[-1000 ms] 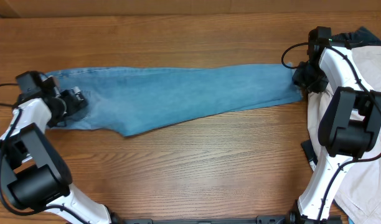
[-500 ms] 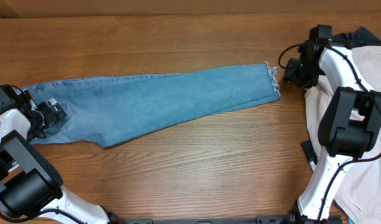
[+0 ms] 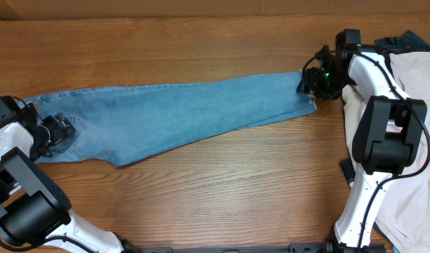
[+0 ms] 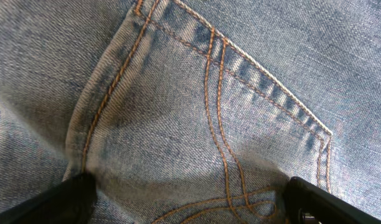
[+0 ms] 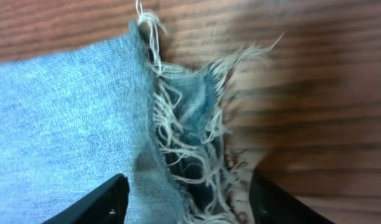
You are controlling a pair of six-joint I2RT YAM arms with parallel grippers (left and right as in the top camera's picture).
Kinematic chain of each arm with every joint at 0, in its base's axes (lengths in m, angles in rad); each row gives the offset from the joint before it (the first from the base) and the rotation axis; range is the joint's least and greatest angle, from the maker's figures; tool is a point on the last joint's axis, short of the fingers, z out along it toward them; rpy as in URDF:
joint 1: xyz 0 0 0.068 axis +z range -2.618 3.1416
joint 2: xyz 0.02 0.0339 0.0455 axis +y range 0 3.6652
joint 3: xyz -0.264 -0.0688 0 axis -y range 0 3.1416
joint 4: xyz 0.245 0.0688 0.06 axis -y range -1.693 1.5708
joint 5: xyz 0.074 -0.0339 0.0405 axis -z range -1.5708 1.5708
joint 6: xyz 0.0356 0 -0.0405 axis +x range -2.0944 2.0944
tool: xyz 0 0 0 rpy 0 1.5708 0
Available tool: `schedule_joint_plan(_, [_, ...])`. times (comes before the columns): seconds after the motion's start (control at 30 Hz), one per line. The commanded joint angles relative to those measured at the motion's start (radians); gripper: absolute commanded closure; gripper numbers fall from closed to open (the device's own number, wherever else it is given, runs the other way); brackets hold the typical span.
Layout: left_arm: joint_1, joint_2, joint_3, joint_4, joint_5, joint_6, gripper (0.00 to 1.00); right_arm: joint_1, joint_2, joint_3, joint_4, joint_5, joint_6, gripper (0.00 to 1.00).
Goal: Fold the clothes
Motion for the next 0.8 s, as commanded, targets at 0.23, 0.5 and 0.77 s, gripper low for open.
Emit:
schedule_joint_plan(0.23, [-0.003,0.009,0.014,-0.058,0.085,-0.023,0.0,0.02,0.038,-0.009,-0.075,-0.115,-0.146,0.96])
schedule_joint_plan(0.5, [-0.029,0.005,0.095,-0.209,0.216,-0.027,0.0,-0.042,0.002,0.069,-0.104,0.199,0.074,0.96])
schedule_joint_plan(0.77, [-0.069,0.0,0.24,-0.401,0.221,-0.066,0.0,-0.112,-0.127,0.171,-0.13,0.304,0.11,0.96])
